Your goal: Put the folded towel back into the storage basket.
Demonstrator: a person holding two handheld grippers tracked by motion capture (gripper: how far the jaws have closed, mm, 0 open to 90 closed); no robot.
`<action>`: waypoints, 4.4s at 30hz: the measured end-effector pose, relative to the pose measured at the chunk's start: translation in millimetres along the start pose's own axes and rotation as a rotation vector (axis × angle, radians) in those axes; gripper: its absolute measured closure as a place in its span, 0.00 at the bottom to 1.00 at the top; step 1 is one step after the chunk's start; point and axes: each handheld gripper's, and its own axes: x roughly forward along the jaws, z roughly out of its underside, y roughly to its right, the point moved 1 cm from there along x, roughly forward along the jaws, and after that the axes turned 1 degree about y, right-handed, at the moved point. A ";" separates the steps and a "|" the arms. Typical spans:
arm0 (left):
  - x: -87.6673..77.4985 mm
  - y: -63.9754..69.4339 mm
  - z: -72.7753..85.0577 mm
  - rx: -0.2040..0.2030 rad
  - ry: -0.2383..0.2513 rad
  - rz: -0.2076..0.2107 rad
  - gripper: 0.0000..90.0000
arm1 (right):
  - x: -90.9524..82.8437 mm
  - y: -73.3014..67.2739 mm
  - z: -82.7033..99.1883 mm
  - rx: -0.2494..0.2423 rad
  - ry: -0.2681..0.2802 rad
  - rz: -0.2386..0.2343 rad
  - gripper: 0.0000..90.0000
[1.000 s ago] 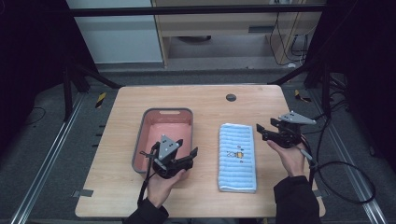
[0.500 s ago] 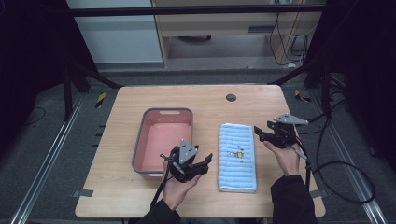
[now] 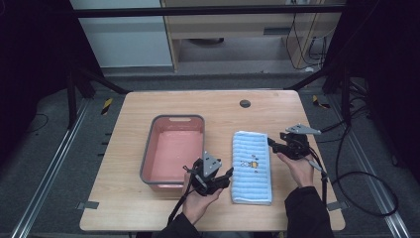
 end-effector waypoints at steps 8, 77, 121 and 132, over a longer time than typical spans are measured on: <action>14.1 7.5 9.5 0.010 -0.040 0.001 0.53 | 9.8 -0.2 10.6 0.003 -0.043 -0.005 0.47; 50.8 25.3 50.3 -0.075 -0.136 0.037 0.96 | 42.6 -13.3 35.0 0.090 -0.155 -0.113 0.88; -19.3 17.7 -6.9 0.007 0.041 0.061 0.96 | -31.5 -45.1 -34.5 0.010 0.119 -0.118 0.88; -39.9 11.8 -22.0 0.015 0.086 0.048 0.96 | -42.5 -58.7 -59.4 -0.015 0.153 -0.119 0.88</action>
